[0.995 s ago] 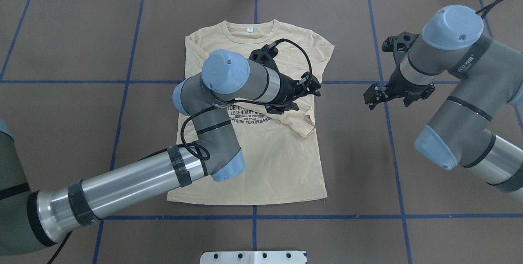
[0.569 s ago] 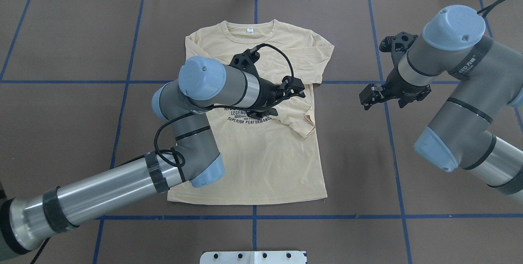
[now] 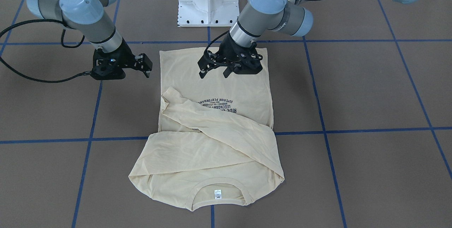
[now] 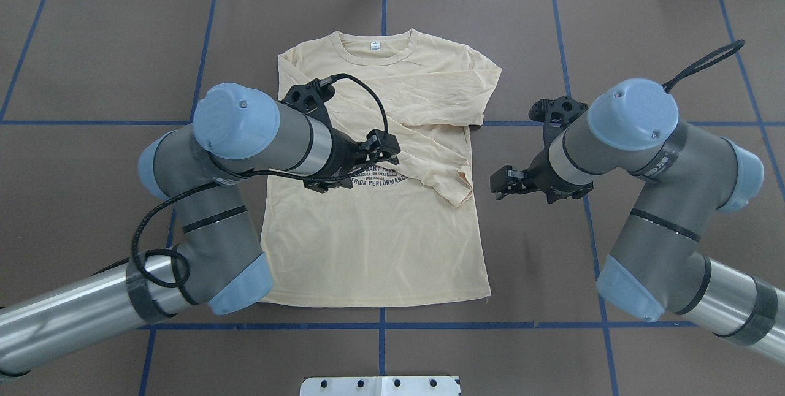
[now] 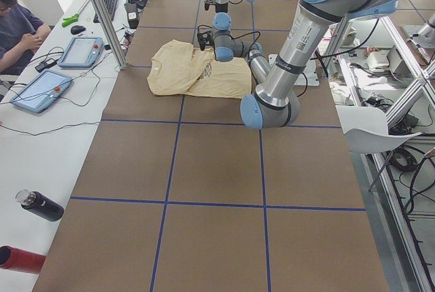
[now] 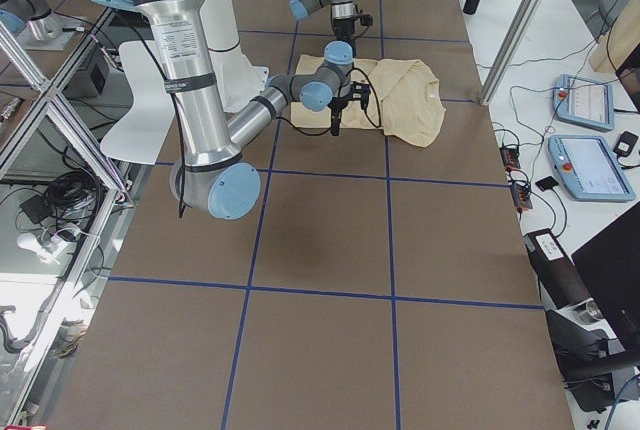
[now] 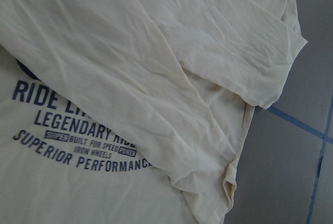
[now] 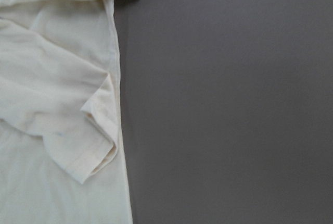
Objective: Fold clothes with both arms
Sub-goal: 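Move both grippers down to the shirt hem corners nearest the robot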
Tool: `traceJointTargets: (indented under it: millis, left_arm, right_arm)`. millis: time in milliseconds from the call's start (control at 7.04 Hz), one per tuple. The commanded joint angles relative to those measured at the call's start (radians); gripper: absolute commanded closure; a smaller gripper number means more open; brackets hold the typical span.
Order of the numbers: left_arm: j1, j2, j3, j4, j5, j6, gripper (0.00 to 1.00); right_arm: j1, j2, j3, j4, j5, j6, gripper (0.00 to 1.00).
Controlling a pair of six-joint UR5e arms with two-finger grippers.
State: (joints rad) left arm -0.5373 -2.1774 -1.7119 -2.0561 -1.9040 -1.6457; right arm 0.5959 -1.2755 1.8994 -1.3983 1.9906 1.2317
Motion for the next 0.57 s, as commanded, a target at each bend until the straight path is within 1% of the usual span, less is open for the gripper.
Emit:
traceJointTargets:
  millis: [0, 142, 426]
  left_arm:
    - [-0.019, 0.167, -0.217, 0.126, 0.000, 0.146, 0.01]
    - [-0.020, 0.188, -0.227, 0.128, 0.002, 0.155, 0.01]
    - [-0.020, 0.206, -0.229, 0.128, 0.002, 0.153, 0.01]
  right_arm:
    - [-0.161, 0.015, 0.014, 0.004, -0.137, 0.147, 0.00]
    - [-0.213, 0.015, 0.012, 0.004, -0.171, 0.170, 0.00]
    - [-0.261, 0.016, 0.010, 0.001, -0.188, 0.175, 0.00]
